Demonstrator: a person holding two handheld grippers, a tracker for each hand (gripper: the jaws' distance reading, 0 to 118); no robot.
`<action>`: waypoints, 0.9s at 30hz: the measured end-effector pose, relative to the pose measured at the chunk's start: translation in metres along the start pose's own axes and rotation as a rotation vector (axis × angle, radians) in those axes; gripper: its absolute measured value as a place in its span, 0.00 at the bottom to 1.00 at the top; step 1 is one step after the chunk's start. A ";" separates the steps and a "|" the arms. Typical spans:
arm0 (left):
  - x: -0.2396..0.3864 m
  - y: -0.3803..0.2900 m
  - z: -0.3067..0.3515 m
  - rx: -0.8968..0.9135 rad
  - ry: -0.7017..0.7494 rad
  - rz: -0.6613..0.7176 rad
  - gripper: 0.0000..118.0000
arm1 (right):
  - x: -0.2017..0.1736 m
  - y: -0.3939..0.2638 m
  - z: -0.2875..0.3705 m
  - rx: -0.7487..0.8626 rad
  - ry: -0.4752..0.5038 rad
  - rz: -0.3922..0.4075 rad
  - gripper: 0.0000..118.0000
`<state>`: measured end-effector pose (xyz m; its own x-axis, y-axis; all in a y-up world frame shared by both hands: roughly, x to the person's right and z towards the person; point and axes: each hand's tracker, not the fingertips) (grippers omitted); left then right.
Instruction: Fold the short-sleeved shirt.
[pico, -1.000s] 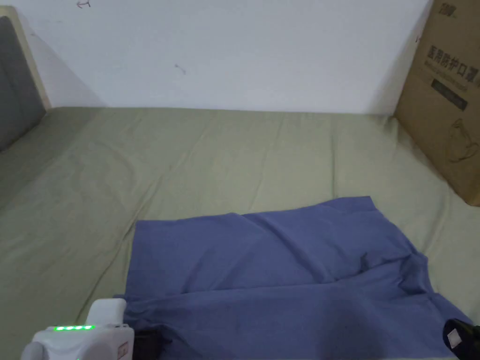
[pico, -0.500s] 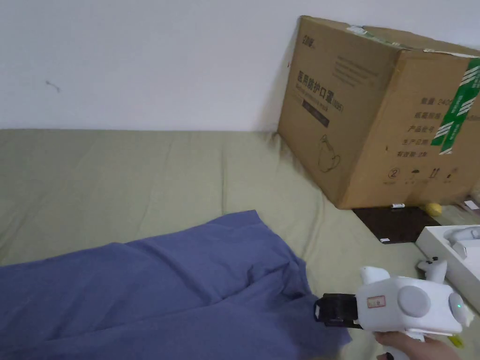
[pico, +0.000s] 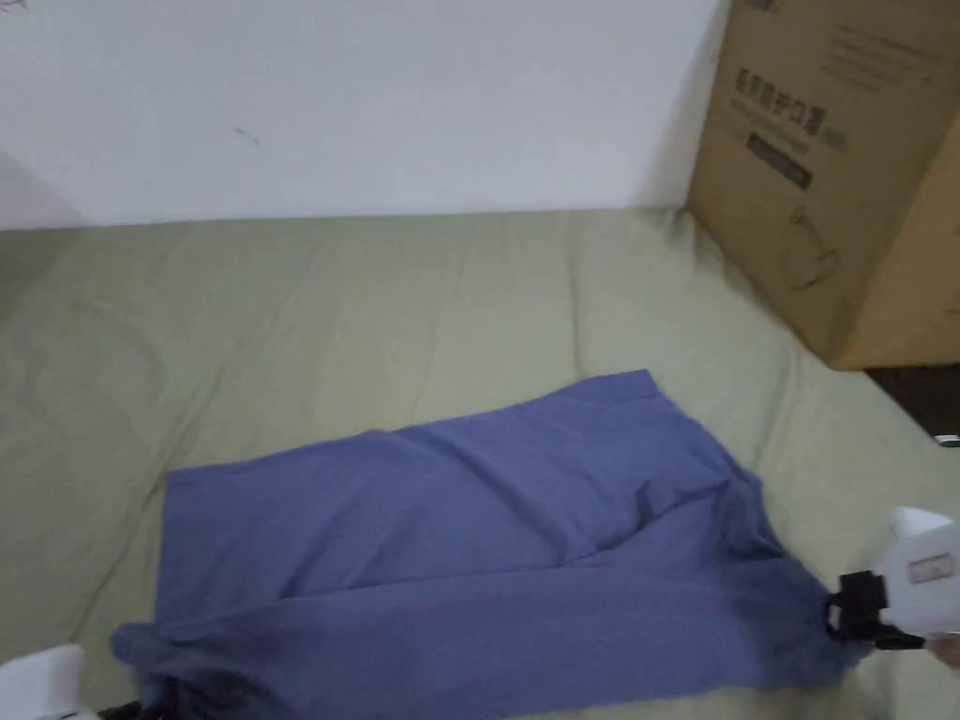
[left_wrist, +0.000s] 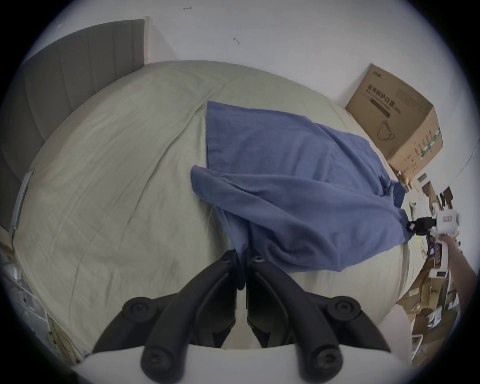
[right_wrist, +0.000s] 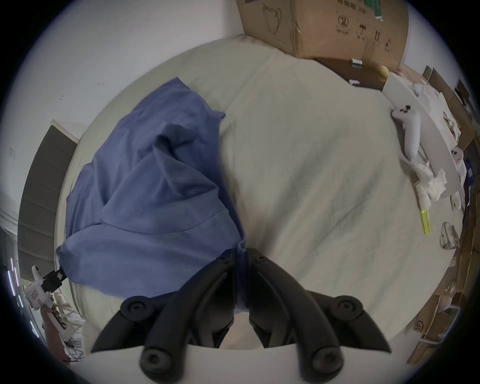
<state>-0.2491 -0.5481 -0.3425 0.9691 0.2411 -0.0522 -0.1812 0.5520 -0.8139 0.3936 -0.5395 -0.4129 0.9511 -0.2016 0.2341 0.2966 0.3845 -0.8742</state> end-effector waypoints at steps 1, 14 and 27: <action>-0.002 0.000 0.004 -0.001 -0.005 0.007 0.04 | -0.001 0.000 0.007 0.018 0.019 0.001 0.06; -0.032 0.018 0.022 -0.021 -0.052 -0.046 0.04 | 0.006 -0.046 0.113 0.071 0.184 -0.095 0.06; -0.066 -0.017 0.055 -0.228 -0.057 -0.185 0.04 | 0.023 -0.123 0.117 -0.048 0.123 -0.049 0.07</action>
<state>-0.3187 -0.5296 -0.2939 0.9700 0.2012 0.1368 0.0464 0.3988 -0.9159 0.3892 -0.4860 -0.2498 0.9170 -0.3291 0.2252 0.3348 0.3284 -0.8832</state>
